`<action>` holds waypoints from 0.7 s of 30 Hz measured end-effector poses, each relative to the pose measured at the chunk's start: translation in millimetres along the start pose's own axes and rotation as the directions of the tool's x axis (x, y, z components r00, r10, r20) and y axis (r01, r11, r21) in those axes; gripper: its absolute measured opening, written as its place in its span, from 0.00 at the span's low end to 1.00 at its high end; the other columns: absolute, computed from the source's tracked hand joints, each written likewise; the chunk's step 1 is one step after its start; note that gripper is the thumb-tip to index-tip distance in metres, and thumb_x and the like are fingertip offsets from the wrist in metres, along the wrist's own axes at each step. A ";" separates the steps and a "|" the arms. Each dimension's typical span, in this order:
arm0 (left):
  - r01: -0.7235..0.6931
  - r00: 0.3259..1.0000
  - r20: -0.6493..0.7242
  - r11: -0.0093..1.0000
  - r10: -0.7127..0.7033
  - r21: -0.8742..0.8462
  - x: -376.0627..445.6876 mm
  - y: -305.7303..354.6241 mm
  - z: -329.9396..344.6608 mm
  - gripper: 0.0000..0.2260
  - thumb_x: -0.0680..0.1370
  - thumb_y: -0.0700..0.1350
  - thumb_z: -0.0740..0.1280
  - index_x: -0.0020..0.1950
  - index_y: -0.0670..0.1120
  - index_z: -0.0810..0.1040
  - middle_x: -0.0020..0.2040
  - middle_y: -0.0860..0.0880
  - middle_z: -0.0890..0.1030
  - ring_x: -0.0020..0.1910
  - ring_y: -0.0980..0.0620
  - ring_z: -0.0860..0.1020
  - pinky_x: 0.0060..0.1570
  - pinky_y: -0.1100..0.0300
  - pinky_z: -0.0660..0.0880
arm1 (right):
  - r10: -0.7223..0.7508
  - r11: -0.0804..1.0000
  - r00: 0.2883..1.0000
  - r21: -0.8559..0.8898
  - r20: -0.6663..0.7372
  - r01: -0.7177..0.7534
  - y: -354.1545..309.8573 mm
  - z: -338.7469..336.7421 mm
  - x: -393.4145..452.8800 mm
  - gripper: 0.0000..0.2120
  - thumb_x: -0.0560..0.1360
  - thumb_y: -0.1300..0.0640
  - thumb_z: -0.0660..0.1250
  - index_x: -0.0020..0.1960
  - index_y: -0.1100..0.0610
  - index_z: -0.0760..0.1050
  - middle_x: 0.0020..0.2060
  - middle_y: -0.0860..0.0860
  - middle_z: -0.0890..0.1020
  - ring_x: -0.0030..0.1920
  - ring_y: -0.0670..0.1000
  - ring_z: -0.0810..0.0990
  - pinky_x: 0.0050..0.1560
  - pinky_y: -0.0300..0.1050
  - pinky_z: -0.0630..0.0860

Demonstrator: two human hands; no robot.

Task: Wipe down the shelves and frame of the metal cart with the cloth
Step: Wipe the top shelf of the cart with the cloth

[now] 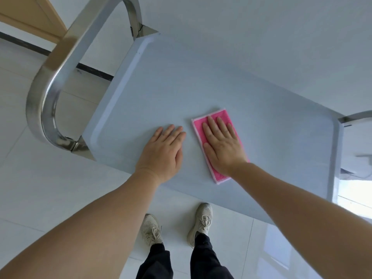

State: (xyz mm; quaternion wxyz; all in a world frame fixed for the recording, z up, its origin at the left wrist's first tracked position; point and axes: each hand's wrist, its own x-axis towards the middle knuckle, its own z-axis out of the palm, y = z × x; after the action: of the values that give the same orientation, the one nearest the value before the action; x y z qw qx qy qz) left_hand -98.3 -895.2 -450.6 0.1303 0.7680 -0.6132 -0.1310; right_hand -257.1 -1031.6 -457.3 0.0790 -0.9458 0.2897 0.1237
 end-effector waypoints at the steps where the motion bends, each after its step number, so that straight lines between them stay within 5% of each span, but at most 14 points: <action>1: 0.003 1.000 0.000 1.000 -0.003 -0.010 -0.2 0.0 -0.3 0.22 0.76 0.45 0.51 0.66 0.39 0.72 0.65 0.42 0.75 0.67 0.43 0.70 0.68 0.46 0.63 | 0.003 1.000 1.000 0.002 0.010 -0.003 -7.3 1.7 -8.3 0.29 0.77 0.42 0.39 0.76 0.51 0.46 0.76 0.50 0.49 0.76 0.54 0.44 0.74 0.50 0.37; 17: -0.027 0.998 -0.069 0.980 0.013 -0.199 -5.9 -4.3 -6.1 0.19 0.77 0.40 0.56 0.66 0.36 0.70 0.66 0.39 0.73 0.67 0.41 0.70 0.69 0.45 0.61 | 0.059 0.998 0.998 0.025 0.028 -0.060 -60.8 20.8 -69.3 0.28 0.78 0.44 0.41 0.76 0.52 0.48 0.75 0.48 0.47 0.76 0.53 0.43 0.74 0.51 0.38; 21: -0.113 0.993 -0.027 0.991 0.112 -0.065 -7.4 -29.0 -26.3 0.17 0.76 0.42 0.55 0.61 0.37 0.75 0.64 0.39 0.75 0.64 0.40 0.73 0.67 0.46 0.64 | 0.059 0.998 0.998 0.032 0.024 -0.060 -61.4 21.0 -69.5 0.28 0.78 0.45 0.42 0.76 0.52 0.48 0.75 0.48 0.47 0.76 0.54 0.45 0.75 0.52 0.40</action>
State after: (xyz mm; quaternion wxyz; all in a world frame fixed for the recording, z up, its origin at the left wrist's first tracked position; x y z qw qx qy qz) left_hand -64.1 -880.7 -436.3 0.1704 0.7288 -0.6493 -0.1349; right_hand -282.0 -939.9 -453.2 0.0938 -0.9339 0.3188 0.1320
